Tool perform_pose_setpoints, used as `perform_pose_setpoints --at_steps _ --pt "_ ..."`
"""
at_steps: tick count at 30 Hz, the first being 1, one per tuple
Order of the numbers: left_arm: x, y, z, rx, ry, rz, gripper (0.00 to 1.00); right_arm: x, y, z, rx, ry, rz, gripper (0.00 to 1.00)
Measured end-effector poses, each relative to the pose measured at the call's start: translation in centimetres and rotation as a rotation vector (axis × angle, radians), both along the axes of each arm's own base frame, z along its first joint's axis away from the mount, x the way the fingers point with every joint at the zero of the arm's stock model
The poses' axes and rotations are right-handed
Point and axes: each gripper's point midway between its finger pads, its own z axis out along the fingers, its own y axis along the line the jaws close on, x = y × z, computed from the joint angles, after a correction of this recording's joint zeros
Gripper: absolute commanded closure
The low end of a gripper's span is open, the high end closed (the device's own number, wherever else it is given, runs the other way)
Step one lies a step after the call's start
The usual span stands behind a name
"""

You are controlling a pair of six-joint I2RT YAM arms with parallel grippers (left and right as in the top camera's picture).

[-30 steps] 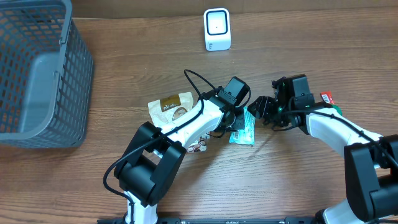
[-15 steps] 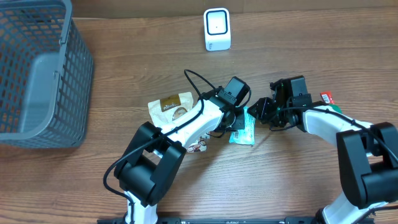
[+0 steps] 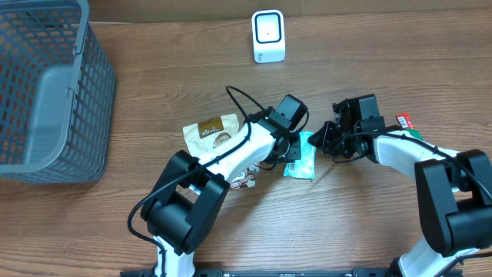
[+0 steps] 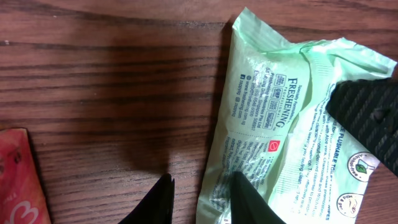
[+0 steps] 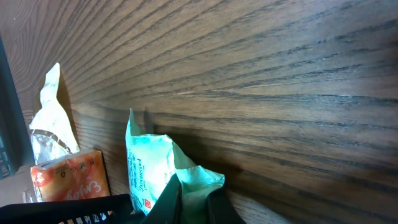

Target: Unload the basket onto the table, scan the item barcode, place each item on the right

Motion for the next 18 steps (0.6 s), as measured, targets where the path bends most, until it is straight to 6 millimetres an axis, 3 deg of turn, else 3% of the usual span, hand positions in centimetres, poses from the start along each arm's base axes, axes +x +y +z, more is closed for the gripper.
perform_pose_setpoints --at_steps 5,11,18 --pt "0.0 -0.1 0.0 -0.011 0.006 -0.034 0.66 0.1 -0.1 0.0 -0.004 -0.005 0.0 0.9" --pt "-0.4 -0.4 -0.2 -0.112 0.085 -0.08 0.72 0.1 -0.1 0.0 -0.008 -0.009 0.004 0.85" --pt "-1.3 -0.2 0.2 -0.287 0.233 -0.112 0.71 0.0 -0.1 -0.1 -0.008 -0.006 0.004 0.83"
